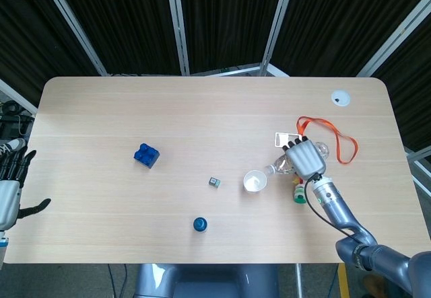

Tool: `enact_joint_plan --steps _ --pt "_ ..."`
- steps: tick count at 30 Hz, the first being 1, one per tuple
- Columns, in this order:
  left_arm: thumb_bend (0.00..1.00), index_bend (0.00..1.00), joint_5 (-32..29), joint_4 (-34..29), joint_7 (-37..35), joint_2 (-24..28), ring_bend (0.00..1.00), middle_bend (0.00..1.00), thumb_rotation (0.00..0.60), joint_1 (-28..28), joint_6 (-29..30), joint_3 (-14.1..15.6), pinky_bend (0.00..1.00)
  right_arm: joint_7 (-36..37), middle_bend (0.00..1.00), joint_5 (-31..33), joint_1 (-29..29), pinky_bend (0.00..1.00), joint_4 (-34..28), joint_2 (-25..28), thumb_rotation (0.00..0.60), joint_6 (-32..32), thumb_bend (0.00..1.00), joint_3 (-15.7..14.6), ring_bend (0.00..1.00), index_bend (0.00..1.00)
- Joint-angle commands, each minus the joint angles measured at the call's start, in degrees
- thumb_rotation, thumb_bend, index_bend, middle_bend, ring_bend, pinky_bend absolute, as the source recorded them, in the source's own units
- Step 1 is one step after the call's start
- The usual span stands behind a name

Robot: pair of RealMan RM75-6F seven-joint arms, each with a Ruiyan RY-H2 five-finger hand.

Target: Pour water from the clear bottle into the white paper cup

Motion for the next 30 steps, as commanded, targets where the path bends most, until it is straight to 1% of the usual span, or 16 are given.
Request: enact_joint_plan --steps 1,10,20,30 --pt "0.0 0.0 -0.1 0.0 0.1 0.0 0.0 0.0 0.6 0.0 0.0 0.0 0.0 -2.9 0.61 1.3 0.2 0.54 -1.5 -0.1 0.6 -0.7 0.44 0.5 0.58 0.51" --pt "0.0 0.0 -0.2 -0.1 -0.1 0.2 0.0 0.0 0.6 0.0 -0.2 -0.1 0.0 -7.0 0.61 2.9 0.4 0.54 -3.4 -0.2 0.6 -0.9 0.44 0.9 0.58 0.51" --pt "0.0 0.0 -0.2 -0.2 0.0 0.3 0.0 0.0 0.6 0.0 -0.2 0.0 0.0 -8.9 0.61 2.5 0.4 0.54 -3.2 -0.5 0.6 0.1 0.44 0.5 0.58 0.51" --pt "0.0 0.0 -0.3 -0.4 0.1 0.3 0.0 0.0 0.6 0.0 -0.3 0.0 0.0 -11.1 0.62 1.5 0.5 0.55 -1.6 -1.0 0.6 1.4 0.44 -0.1 0.59 0.51"
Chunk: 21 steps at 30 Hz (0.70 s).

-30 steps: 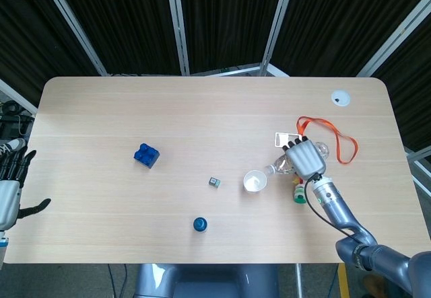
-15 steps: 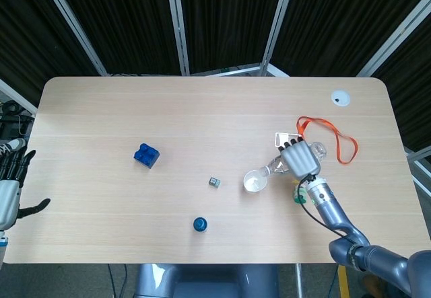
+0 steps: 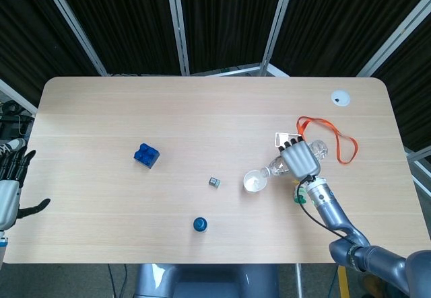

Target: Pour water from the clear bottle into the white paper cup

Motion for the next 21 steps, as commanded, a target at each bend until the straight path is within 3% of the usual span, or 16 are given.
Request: enact_joint_plan --steps 1,21 --pt "0.0 0.0 0.0 0.0 -0.1 0.0 0.0 0.0 0.6 0.0 -0.1 0.0 0.0 -0.8 0.62 -0.4 0.0 0.55 0.7 -0.2 0.6 0.5 0.44 -0.2 0.59 0.51" --pt "0.0 0.0 -0.4 -0.3 0.0 0.3 0.0 0.0 0.6 0.0 -0.3 -0.1 0.0 -4.8 0.62 -1.7 0.1 0.55 3.2 -1.4 0.6 2.3 0.44 -0.7 0.59 0.51"
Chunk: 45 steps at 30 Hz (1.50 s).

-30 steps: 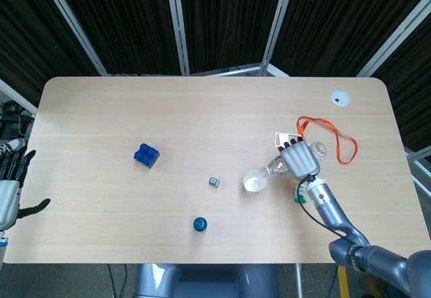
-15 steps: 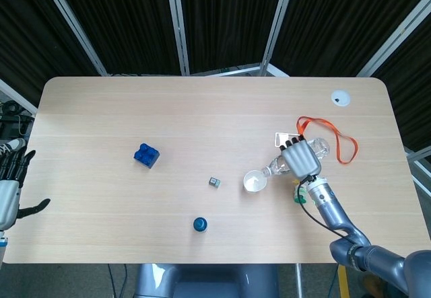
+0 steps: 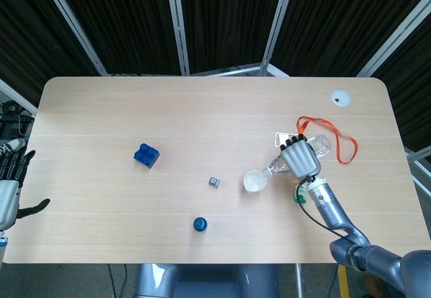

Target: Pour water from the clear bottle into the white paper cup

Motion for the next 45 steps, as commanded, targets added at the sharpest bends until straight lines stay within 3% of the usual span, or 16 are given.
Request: enact_joint_plan --steps 1,12,28,33,39,45 --pt "0.0 0.0 0.0 0.0 0.0 0.0 0.0 0.0 0.6 0.0 0.0 0.0 0.0 -0.1 0.62 0.1 0.0 0.55 -0.1 0.0 0.6 0.0 0.44 0.1 0.59 0.51" --pt "0.0 0.0 -0.1 -0.1 0.0 0.2 0.0 0.0 0.6 0.0 -0.1 0.0 0.0 2.5 0.62 1.0 -0.2 0.55 -0.5 0.1 0.6 -0.6 0.44 0.7 0.59 0.51" --pt "0.0 0.0 -1.4 0.3 0.5 -0.2 0.0 0.0 0.6 -0.5 -1.5 -0.2 0.0 35.4 0.62 1.7 0.1 0.55 -3.0 0.7 0.6 0.9 0.45 6.2 0.59 0.51" --pt "0.0 0.0 -1.9 0.0 -0.1 0.1 0.0 0.0 0.6 -0.9 -2.8 0.0 0.0 46.0 0.62 4.7 1.1 0.55 -3.7 -0.1 0.6 -1.7 0.45 9.1 0.59 0.51" --pt "0.0 0.0 -2.9 0.6 0.7 -0.4 0.0 0.0 0.6 -1.1 -3.1 -0.4 0.0 59.8 0.62 8.5 2.7 0.55 -4.5 -0.8 0.6 -9.2 0.46 11.4 0.59 0.51" --pt "0.0 0.0 -3.9 0.9 0.7 -0.4 0.0 0.0 0.6 -1.4 -3.8 -0.6 0.0 68.7 0.62 8.4 3.3 0.55 -0.7 -3.0 0.6 -12.3 0.46 11.3 0.59 0.51"
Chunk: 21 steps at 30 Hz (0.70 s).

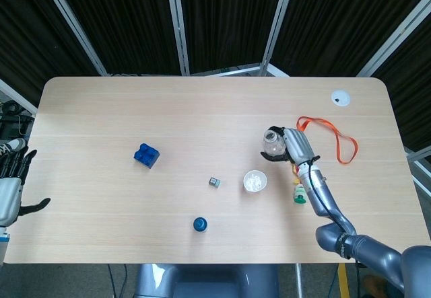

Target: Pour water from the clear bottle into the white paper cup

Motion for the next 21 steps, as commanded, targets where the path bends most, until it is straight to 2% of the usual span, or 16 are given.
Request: enact_joint_plan --steps 1,8,15,21 --pt "0.0 0.0 -0.3 0.1 0.1 0.0 0.0 0.0 0.6 -0.1 -0.2 -0.1 0.0 6.1 0.62 0.5 0.8 0.55 2.8 -2.0 0.6 -2.6 0.46 0.4 0.59 0.51" --pt "0.0 0.0 -1.2 0.2 0.8 -0.3 0.0 0.0 0.6 -0.4 -1.0 -0.1 0.0 13.7 0.62 -1.5 0.5 0.55 9.7 -6.7 0.6 -0.3 0.46 -0.4 0.59 0.52" --pt "0.0 0.0 -1.7 0.3 1.0 -0.4 0.0 0.0 0.6 -0.6 -1.3 -0.2 0.0 18.0 0.62 -3.8 0.7 0.55 16.5 -10.6 0.6 1.3 0.46 -2.0 0.59 0.51" --pt "0.0 0.0 -1.7 0.2 0.8 -0.3 0.0 0.0 0.6 -0.6 -1.2 -0.3 0.0 19.7 0.61 -4.5 1.0 0.55 20.1 -12.1 0.6 2.0 0.39 -2.4 0.57 0.5"
